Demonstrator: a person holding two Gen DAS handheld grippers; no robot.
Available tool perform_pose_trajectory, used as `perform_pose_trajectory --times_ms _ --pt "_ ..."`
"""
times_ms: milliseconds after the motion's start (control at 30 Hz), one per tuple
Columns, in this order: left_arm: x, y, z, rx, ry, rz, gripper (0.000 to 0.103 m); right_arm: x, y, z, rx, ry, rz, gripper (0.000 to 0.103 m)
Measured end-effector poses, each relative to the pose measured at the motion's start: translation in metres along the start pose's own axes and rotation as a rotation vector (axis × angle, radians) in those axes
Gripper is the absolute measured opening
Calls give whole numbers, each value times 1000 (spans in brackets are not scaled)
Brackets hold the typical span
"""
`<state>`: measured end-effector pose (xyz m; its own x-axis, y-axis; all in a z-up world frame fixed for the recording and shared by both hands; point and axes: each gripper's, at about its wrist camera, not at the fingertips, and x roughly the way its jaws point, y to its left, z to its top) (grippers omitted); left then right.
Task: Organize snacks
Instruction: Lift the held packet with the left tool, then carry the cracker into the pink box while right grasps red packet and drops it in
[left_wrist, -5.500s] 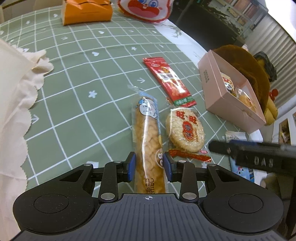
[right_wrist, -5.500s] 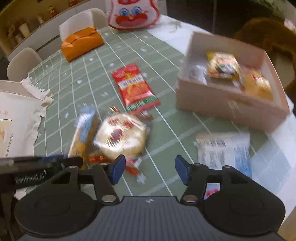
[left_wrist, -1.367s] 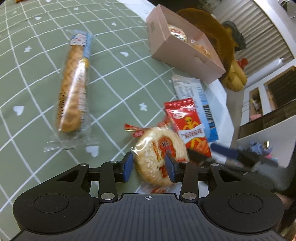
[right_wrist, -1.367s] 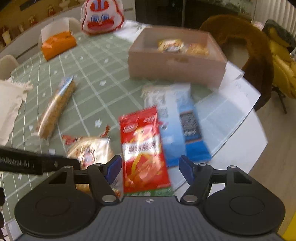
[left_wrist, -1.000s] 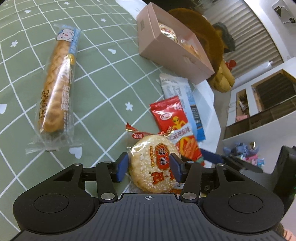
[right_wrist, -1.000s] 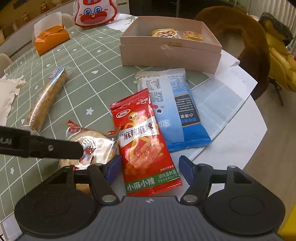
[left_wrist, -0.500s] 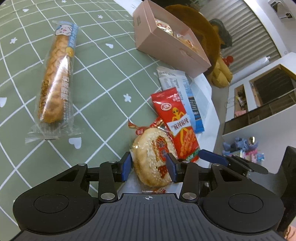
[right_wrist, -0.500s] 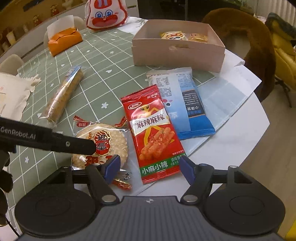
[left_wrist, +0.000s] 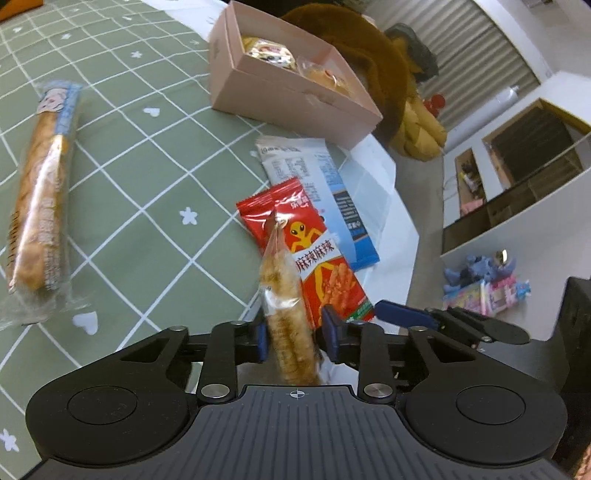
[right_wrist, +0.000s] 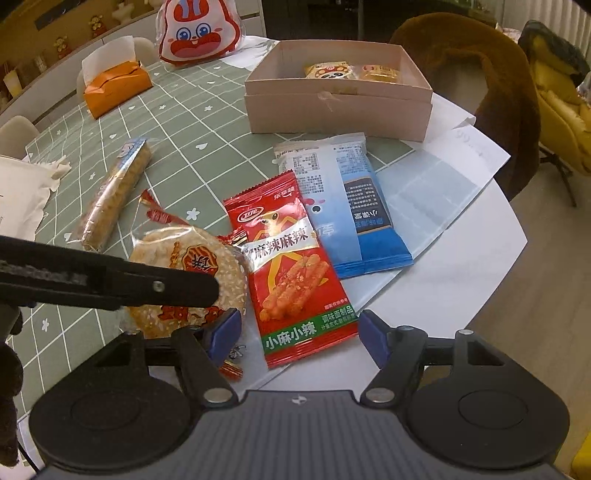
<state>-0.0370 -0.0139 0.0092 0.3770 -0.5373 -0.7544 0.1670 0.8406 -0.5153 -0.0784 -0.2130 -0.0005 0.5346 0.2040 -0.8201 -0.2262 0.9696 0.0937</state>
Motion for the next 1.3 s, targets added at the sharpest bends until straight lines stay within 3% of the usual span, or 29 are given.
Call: perform_pose_trajectory --times_ms 167,400,533,767,867,933,1167,1300 --pt "-8 14 0 -84 0 -34 23 -6 4 3 -50 -25 -17 70" --pt "-38 27 5 -47 -45 124 23 3 6 26 -105 -58 -11 70" --pt "-43 33 3 -68 -46 138 23 23 9 39 -91 -33 12 70" --pt "-41 34 -1 -76 -33 142 23 36 41 33 -213 -14 4 71" --pt "-42 34 -2 -75 -30 142 23 31 45 28 -208 1 73 67" --pt "-40 34 -1 -73 -27 145 23 32 49 25 -219 8 69 62" --pt "-39 33 -3 -68 -22 148 23 39 49 33 -189 -5 47 62" --pt "-39 31 -3 -65 -21 149 23 33 51 30 -195 6 49 52"
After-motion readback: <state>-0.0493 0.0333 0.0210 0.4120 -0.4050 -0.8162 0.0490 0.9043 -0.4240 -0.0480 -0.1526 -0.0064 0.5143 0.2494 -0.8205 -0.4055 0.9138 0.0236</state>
